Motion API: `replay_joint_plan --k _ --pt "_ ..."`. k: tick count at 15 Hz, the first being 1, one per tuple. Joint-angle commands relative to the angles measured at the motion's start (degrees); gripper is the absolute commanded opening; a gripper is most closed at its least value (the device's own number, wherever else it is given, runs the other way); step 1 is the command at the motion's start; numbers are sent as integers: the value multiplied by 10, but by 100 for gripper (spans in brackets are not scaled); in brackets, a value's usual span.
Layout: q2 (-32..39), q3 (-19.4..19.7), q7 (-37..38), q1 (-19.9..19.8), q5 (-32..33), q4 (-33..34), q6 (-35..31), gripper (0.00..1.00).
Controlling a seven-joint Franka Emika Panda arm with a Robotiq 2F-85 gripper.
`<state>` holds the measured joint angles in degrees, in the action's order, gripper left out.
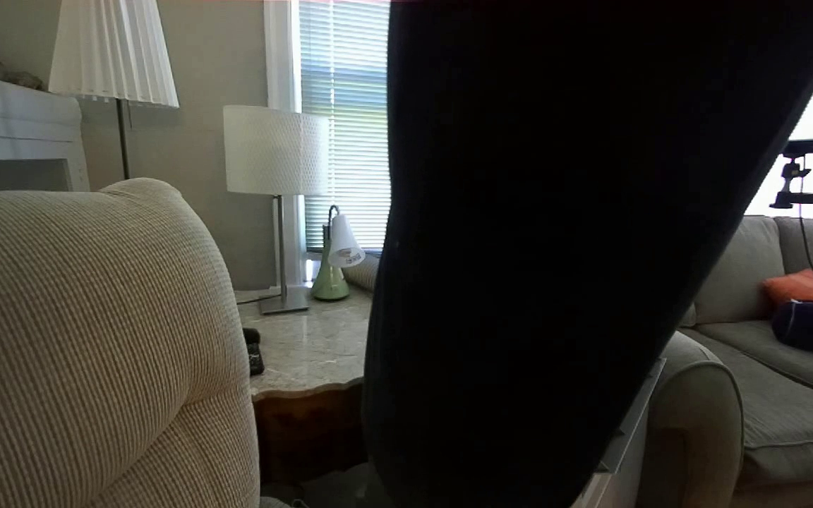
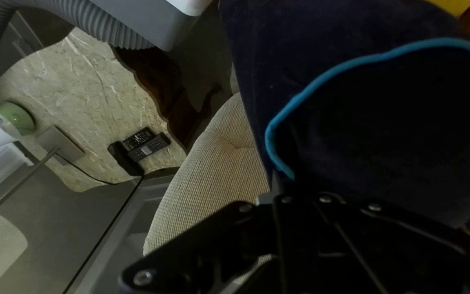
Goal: Move the pencil case to the armchair
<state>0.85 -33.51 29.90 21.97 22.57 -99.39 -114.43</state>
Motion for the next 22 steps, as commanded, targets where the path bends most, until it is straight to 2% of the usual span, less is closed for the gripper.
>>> replay_joint_plan --k 1,5,14,15,17,22 --pt "62 14 37 36 55 50 -39 1" --pt "121 45 48 83 101 91 -62 1" --pt "219 145 31 185 100 148 -57 1" --pt "197 149 26 182 74 115 -60 4" --pt "211 161 26 195 74 126 -60 4" --pt "215 164 26 198 73 133 -61 4"
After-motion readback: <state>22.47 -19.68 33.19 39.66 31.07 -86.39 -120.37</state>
